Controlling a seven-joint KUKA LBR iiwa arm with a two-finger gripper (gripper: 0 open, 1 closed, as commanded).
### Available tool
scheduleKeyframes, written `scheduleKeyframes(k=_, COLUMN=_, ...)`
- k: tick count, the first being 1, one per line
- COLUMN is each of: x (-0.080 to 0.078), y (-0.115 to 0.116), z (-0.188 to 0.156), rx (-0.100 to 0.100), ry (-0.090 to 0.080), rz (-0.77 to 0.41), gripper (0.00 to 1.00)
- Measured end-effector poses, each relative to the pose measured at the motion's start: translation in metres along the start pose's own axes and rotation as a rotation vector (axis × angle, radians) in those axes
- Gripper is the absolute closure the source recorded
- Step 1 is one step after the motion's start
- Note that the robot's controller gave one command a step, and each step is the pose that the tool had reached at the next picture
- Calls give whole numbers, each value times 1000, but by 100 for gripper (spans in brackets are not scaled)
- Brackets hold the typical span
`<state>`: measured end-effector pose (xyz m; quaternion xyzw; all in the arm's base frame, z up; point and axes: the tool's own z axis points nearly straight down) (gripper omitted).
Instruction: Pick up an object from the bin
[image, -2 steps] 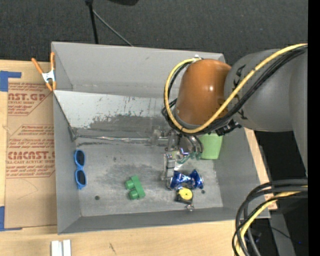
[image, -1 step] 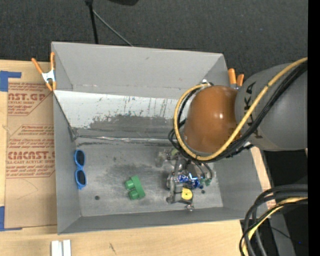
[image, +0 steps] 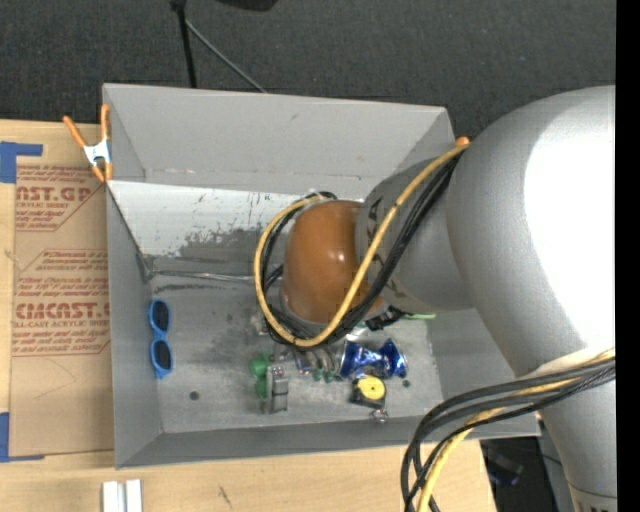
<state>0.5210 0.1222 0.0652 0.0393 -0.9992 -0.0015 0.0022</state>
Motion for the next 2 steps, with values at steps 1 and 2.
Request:
scheduleKeyframes(k=1, x=-1, y=-4, z=-5, rx=2, ry=-5, rz=5, gripper=100)
scheduleKeyframes(k=2, x=5, y=46, z=-144, rx=-1, ry=-13, rz=-28, gripper=100)
